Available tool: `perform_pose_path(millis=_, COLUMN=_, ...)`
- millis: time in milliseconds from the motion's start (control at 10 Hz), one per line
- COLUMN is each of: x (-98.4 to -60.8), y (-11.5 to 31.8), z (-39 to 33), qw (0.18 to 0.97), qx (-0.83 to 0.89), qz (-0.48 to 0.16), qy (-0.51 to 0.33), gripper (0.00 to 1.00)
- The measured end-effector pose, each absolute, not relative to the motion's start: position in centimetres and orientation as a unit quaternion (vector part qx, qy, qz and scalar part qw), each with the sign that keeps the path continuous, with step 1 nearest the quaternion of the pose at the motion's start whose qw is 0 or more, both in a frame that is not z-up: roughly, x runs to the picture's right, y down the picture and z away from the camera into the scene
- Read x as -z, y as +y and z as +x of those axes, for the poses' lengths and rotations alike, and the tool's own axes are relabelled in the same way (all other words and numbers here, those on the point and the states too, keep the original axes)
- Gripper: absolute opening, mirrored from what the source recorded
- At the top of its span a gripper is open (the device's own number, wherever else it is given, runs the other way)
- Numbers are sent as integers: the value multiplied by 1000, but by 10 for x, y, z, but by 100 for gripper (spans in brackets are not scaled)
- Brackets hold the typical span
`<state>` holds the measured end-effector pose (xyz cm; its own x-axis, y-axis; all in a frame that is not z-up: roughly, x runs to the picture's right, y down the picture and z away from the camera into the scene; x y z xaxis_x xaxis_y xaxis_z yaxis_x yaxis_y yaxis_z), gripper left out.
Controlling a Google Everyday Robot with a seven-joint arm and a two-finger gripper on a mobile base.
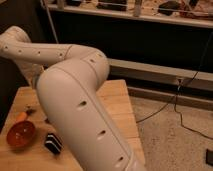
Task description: Place the ceramic cup over the eraser
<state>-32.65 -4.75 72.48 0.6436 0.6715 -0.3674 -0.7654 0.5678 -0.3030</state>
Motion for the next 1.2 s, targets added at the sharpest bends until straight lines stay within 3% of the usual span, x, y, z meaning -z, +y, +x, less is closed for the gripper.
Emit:
perform_pose_path(millis=400, x=-673, y=-13, z=-294, qw=888, qx=-392, qz=-224, qy=89, gripper=0)
perform_pose_path(millis=1200, x=-627, y=82, z=-257, qw=913, qx=-326, qz=-228, qy=87, gripper=0)
